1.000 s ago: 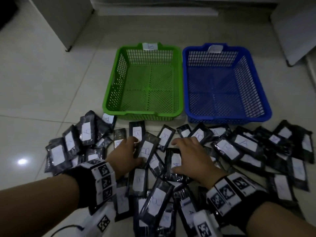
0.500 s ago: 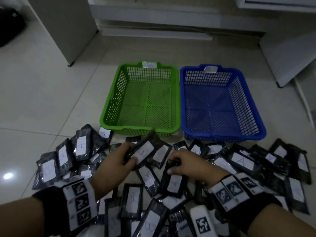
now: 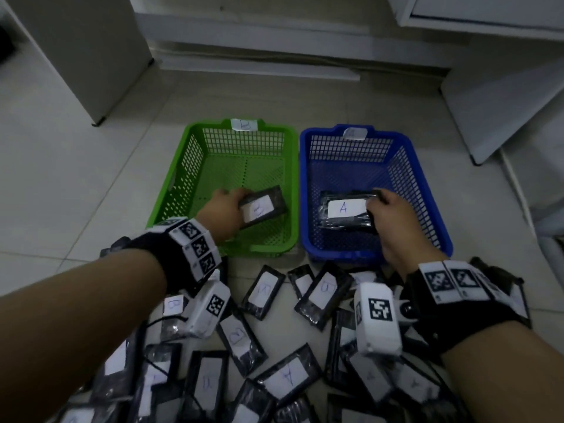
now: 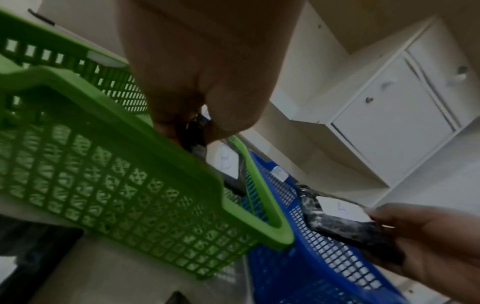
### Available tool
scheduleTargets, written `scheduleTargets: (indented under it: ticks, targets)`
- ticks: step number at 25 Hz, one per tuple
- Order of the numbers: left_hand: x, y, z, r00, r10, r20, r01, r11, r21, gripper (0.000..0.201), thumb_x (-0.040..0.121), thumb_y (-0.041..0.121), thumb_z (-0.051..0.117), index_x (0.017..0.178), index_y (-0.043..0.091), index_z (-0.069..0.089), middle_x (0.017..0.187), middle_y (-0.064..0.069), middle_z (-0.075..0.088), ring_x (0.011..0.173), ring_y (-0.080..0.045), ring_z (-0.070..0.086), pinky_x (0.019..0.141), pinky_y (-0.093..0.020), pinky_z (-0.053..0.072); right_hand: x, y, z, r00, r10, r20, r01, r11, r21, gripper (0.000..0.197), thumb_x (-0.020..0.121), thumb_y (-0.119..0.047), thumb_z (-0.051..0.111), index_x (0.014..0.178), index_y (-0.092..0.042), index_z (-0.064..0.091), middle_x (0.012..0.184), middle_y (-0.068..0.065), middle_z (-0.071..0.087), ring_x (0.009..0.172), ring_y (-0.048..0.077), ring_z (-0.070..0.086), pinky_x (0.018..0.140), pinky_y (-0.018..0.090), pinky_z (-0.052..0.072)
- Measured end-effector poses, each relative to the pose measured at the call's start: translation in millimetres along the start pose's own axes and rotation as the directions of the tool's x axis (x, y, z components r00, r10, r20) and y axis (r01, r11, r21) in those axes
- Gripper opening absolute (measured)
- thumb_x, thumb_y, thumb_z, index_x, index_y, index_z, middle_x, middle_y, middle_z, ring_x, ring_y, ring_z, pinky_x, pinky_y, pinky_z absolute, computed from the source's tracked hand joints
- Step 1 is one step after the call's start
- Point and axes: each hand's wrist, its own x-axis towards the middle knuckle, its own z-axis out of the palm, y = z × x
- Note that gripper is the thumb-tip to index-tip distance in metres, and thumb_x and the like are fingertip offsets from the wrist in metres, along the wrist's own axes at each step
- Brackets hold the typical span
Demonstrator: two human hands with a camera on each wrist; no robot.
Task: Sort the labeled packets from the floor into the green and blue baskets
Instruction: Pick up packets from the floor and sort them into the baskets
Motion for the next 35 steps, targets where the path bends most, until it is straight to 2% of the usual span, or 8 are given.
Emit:
scheduleTargets:
  ticks: [6,11,14,19,23,27,31,35]
  targets:
    - [15,0,15,0.936,-0.123,0.331,0.014,0.95,0.312,0.051,0.095,0.011,0.044,0.145,0.018,0.035,0.145,-0.016,0.04,0.128,-0.032,0.043,0.101,-0.034,0.038,8,22,5,0.998,-0.059,0.0,0.055,0.92,-0.387,0.032,0.089,-0.015,0.06,0.117,-0.013,0.045,0.097,0.01,0.058,0.093,0.03,0.059,0.074,0.032,0.046]
    - [-27,5,18,0.948,0.193,-0.252,-0.196,0.98,0.013,0.024,0.091,0.017,0.052,0.113,0.017,0.061,0.112,-0.007,0.054,0.105,-0.023,0.052,0.087,-0.035,0.046,-1,23,9,0.992,-0.046,0.119,0.11,0.784,-0.611,0.021,0.091,-0.015,0.055,0.11,-0.01,0.062,0.114,0.011,0.063,0.105,0.026,0.058,0.084,0.027,0.043]
    - [-95,14,32,0.882,0.42,-0.212,-0.447,0.889,-0.101,0.005,0.089,0.021,0.056,0.091,0.025,0.055,0.086,0.008,0.052,0.078,-0.004,0.046,0.068,-0.019,0.041,-33,23,8,0.958,-0.27,0.1,0.279,0.787,-0.551,0.023,0.09,-0.008,0.052,0.105,-0.016,0.066,0.115,0.007,0.059,0.106,0.021,0.054,0.086,0.023,0.042]
    - [-116,-15,88,0.993,0.118,0.029,-0.11,0.975,-0.195,0.033,0.083,0.029,0.066,0.114,0.021,0.058,0.105,0.003,0.051,0.098,-0.013,0.055,0.086,-0.027,0.046,-104,51,12,0.873,-0.483,0.062,0.461,0.779,-0.426,0.019,0.08,0.002,0.051,0.077,-0.014,0.062,0.088,0.004,0.055,0.085,0.022,0.052,0.074,0.029,0.043]
    - [-93,-14,108,0.993,-0.038,0.11,0.04,0.999,-0.017,0.077,0.074,0.042,0.074,0.136,0.015,0.039,0.13,-0.008,0.045,0.121,-0.027,0.045,0.099,-0.039,0.042,-109,85,17,0.94,-0.258,0.222,0.332,0.556,-0.762,0.037,0.08,-0.027,0.067,0.116,-0.022,0.058,0.118,0.009,0.049,0.115,0.029,0.041,0.097,0.042,0.041]
    - [-84,-11,100,0.98,-0.011,0.198,0.007,1.0,0.02,0.054,0.077,0.036,0.07,0.124,0.016,0.052,0.118,-0.009,0.058,0.111,-0.029,0.055,0.089,-0.036,0.048,-105,89,15,0.965,-0.099,0.243,0.261,0.443,-0.857,0.085,0.071,-0.05,0.072,0.14,-0.025,0.03,0.141,0.005,0.038,0.131,0.027,0.025,0.107,0.037,0.026]
    - [-110,-17,67,0.965,0.159,0.208,-0.148,0.987,-0.066,0.048,0.075,0.053,0.05,0.108,0.02,0.062,0.098,-0.003,0.058,0.094,-0.019,0.058,0.072,-0.024,0.04,-108,79,18,0.959,-0.029,0.282,0.216,0.716,-0.664,0.066,0.075,-0.034,0.075,0.132,-0.023,0.042,0.136,0.006,0.039,0.125,0.024,0.038,0.102,0.031,0.035]
    - [-118,-28,6,0.949,0.303,-0.085,-0.313,0.932,-0.183,0.05,0.075,0.05,0.046,0.117,0.027,0.06,0.095,0.011,0.057,0.09,-0.007,0.056,0.075,-0.02,0.04,-116,54,31,0.902,-0.016,0.431,0.209,0.89,-0.406,0.034,0.086,-0.025,0.065,0.118,-0.022,0.053,0.115,0.001,0.058,0.104,0.018,0.057,0.083,0.027,0.046]
